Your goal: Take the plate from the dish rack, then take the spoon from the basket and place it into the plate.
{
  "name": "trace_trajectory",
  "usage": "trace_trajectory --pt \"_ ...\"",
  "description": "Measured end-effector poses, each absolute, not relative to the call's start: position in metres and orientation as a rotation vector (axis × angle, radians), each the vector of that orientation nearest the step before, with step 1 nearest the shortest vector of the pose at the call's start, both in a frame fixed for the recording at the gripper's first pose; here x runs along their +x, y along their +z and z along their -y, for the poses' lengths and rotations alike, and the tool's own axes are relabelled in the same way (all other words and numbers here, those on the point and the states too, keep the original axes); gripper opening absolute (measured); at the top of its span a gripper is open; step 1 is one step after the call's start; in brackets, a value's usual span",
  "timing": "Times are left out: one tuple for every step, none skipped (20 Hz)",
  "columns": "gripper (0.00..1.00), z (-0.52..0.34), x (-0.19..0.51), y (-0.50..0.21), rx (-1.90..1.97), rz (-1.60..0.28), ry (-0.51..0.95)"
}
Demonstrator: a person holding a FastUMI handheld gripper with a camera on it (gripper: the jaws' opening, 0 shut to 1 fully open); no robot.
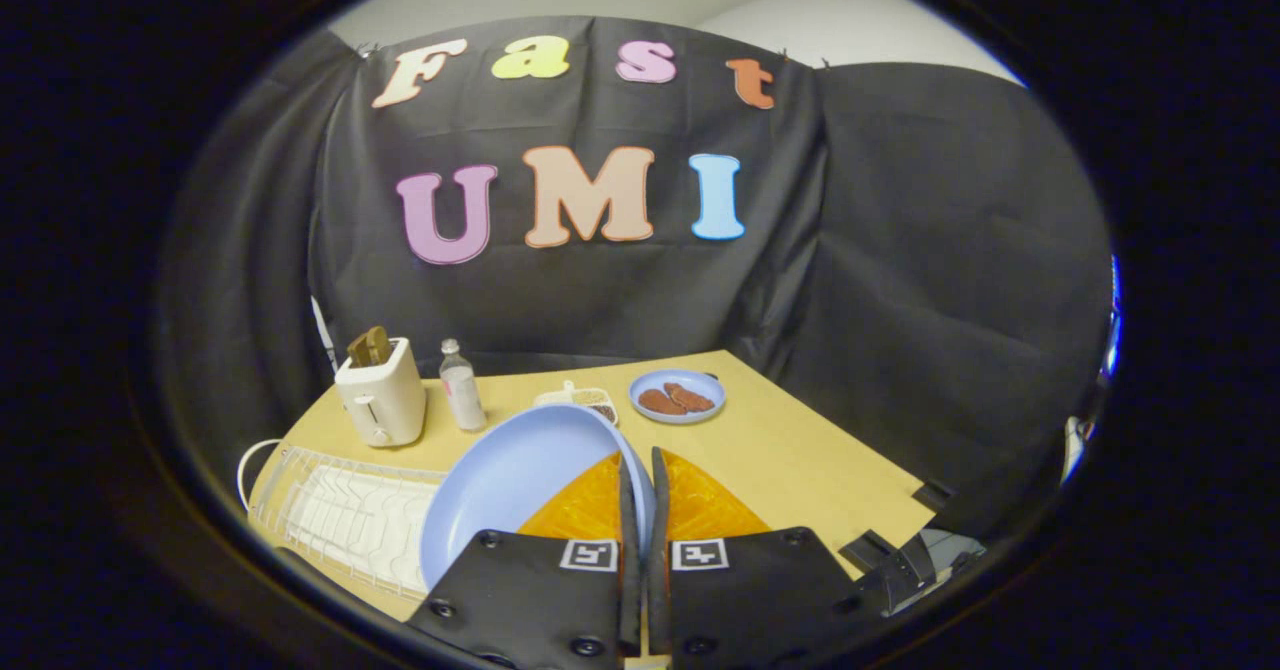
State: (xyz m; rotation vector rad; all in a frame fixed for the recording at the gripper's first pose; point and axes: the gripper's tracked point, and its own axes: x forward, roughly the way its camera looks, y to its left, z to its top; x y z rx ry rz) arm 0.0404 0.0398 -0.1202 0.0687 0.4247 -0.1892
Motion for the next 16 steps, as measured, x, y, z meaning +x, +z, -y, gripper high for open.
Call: trace_trajectory --pt "0.06 -0.032 0.036 -0.125 0.091 -0.432 -0.192" --pt "0.06 -0.025 0.032 -0.127 0.118 -0.435 -0.190" --pt "0.06 -0.018 0.028 -0.132 0.141 -0.442 -0.187" --pt "0.06 -0.011 0.024 -0.138 0.164 -0.452 -0.190" --pt "0.06 -0.003 0.019 -0.146 0.179 -0.463 -0.197" --pt "0.06 0.005 0.014 -0.153 0.188 -0.474 -0.207" --pt "0.06 0.012 0.010 -0.160 0.197 -0.485 -0.213" --pt "0.06 0.017 0.007 -0.164 0.210 -0.496 -0.214" --pt "0.06 0.022 0.004 -0.170 0.229 -0.507 -0.214" --pt "0.06 0.027 0.001 -0.176 0.250 -0.524 -0.213" --pt "0.06 0.030 -0.002 -0.185 0.275 -0.539 -0.211" --pt "0.06 0.033 -0.006 -0.194 0.295 -0.557 -0.209" --pt "0.06 0.037 -0.009 -0.202 0.308 -0.569 -0.212" --pt "0.06 0.041 -0.011 -0.210 0.315 -0.578 -0.212" --pt "0.06 0.044 -0.014 -0.218 0.315 -0.591 -0.212" --pt "0.06 0.048 -0.015 -0.227 0.320 -0.606 -0.213"
